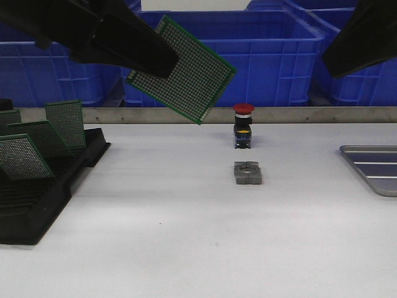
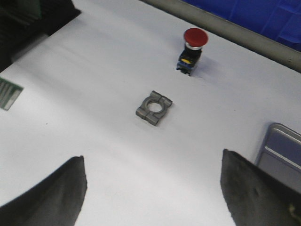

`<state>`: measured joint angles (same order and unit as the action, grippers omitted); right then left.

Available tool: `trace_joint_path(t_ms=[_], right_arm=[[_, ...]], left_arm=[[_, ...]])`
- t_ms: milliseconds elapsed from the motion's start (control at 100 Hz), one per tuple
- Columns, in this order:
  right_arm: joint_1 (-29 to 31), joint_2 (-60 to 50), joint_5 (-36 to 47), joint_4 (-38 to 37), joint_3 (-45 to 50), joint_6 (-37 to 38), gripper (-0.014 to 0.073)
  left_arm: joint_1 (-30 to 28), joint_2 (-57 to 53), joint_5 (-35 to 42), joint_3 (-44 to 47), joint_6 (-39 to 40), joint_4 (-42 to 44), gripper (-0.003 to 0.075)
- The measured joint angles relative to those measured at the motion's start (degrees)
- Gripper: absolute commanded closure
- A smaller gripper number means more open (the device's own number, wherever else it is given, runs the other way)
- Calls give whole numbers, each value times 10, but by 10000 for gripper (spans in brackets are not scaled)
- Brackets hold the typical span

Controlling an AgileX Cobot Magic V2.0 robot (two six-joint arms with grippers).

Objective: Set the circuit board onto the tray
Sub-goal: 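Bring the right gripper to the board held by the left gripper and grasp it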

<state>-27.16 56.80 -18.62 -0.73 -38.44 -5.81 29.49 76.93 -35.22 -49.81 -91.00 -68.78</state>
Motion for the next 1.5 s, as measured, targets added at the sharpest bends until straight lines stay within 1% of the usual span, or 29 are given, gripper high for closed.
trace_joint_path(t_ms=[170,300,450,520,690,890,1090,1310,1350,1420,1490,1500], right_arm=[[-43,21,2,0,0,-45,-8],[-74,32,19,0,0,-71,-8],[-93,55,43,0,-3,-131,-8],[-95,72,44,0,-11,-147,-8],[-95,117,44,0,-49,-154,-5],[-118,150,17,0,-91,-165,44],[-144,168,8,0,-111,-172,43],[-146,195,7,0,-130,-173,46],[-147,196,7,0,-131,-174,60],[-150,197,7,0,-132,-177,127],[-154,197,7,0,-132,-179,240],[-154,197,7,0,-132,-180,267]], left_arm=[[0,0,0,0,0,0,741],[0,0,0,0,0,0,741],[0,0,0,0,0,0,741],[0,0,0,0,0,0,741],[0,0,0,0,0,0,741],[0,0,0,0,0,0,741],[0,0,0,0,0,0,741],[0,0,0,0,0,0,741],[0,0,0,0,0,0,741],[0,0,0,0,0,0,741],[0,0,0,0,0,0,741],[0,0,0,0,0,0,741]])
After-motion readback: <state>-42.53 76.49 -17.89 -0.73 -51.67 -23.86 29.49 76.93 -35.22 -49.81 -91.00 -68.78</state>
